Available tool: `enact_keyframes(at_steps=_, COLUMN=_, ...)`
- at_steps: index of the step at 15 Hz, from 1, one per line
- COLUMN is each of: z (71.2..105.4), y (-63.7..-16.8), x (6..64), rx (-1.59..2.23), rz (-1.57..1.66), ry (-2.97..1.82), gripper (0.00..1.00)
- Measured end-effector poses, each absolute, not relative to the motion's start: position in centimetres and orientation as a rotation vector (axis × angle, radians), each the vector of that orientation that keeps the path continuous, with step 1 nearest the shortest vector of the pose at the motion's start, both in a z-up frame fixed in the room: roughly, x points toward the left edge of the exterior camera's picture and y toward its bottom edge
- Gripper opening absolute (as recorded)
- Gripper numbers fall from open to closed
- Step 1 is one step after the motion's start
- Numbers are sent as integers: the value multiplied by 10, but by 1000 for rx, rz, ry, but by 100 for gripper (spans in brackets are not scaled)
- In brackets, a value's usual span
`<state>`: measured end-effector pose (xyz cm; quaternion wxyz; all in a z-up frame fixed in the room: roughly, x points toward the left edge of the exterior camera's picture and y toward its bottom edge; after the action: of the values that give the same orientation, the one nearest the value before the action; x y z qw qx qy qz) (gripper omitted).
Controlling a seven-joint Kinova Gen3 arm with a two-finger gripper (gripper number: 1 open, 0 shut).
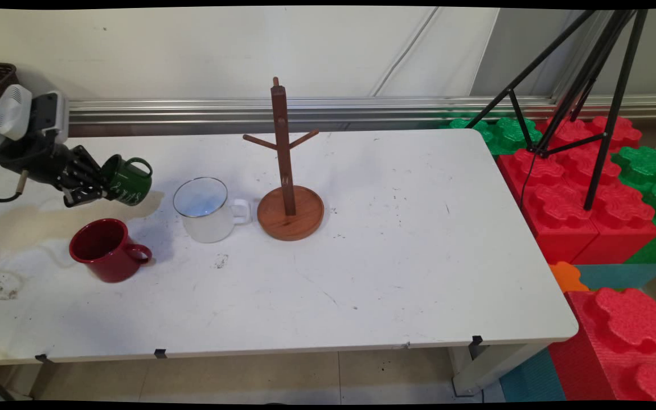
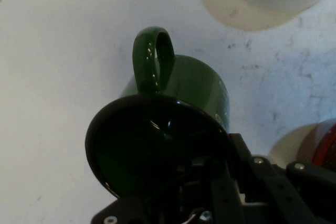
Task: Place the picked object on the table
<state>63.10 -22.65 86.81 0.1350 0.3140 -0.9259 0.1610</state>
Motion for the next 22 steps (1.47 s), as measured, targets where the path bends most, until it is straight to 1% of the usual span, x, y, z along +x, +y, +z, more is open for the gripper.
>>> enact_keyframes(at_steps=9, z=844, y=-236, x=642, rx=928, rz=443, ry=-2721, gripper=0)
enact_keyframes(at_steps=16, z=835, y=-238, x=648, rx=929, rz=429, ry=-2735, gripper=0)
enact_keyframes(at_steps=17, z=834, y=-239, x=648, rx=928, rz=427, ry=-2735, gripper=100)
enact_keyframes(at_steps=22, z=832, y=-241, x=649, rx=929, rz=425, ry=-2732, gripper=100)
